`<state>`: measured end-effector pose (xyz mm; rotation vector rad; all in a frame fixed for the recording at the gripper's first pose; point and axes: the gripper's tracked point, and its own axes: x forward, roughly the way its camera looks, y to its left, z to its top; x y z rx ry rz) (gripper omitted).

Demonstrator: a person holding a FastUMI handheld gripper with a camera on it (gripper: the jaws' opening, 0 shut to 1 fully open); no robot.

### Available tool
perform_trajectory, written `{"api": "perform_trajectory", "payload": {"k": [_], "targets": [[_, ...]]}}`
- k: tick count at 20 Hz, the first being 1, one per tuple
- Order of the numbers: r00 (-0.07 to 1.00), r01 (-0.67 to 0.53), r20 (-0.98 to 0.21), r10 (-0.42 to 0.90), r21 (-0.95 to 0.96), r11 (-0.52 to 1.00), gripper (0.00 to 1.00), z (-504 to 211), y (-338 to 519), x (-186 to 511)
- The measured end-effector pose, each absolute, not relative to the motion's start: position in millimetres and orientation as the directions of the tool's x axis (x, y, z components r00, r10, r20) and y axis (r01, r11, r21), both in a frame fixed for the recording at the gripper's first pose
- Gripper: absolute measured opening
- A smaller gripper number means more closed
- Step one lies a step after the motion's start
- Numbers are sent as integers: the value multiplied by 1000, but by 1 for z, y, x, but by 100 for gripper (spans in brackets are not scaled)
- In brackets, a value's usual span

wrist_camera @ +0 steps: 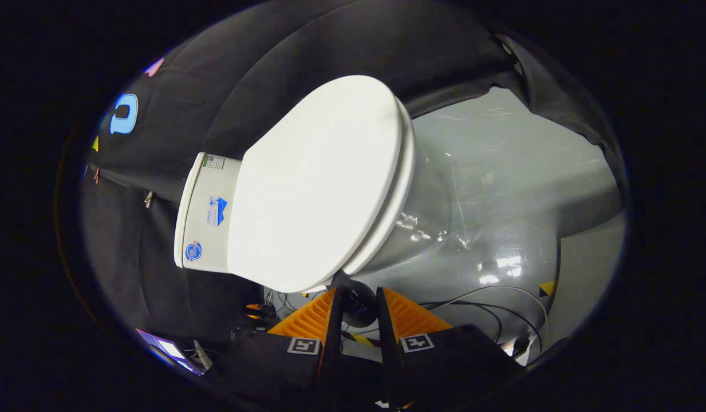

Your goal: Open the toilet lid.

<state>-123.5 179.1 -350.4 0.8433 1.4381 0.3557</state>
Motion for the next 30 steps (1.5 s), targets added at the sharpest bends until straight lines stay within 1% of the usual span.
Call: {"api": "perform_trajectory", "payload": {"k": [5,8,9,10,11,13,16,20,25,27,30], "targets": [[133,154,-722,679,692,706,37,-349,180,-127],[136,141,-707,694,707,693,37,-344,181,-126],[118,119,-726,678,688,716,37,-347,171,-136],[150,173,-725,672,689,704,25,-356,175,-120],[131,187,-720,682,693,696,14,-349,171,-123],[137,135,-708,693,707,695,14,-342,170,-126],[147,117,-708,691,706,698,14,-335,174,-124],[189,-43,-711,677,683,729,14,-308,175,-116],[286,-139,-655,700,694,706,14,-231,183,-94],[324,-171,-643,693,681,712,14,-200,191,-82],[385,-252,-614,689,648,719,14,-153,216,-68]]}}
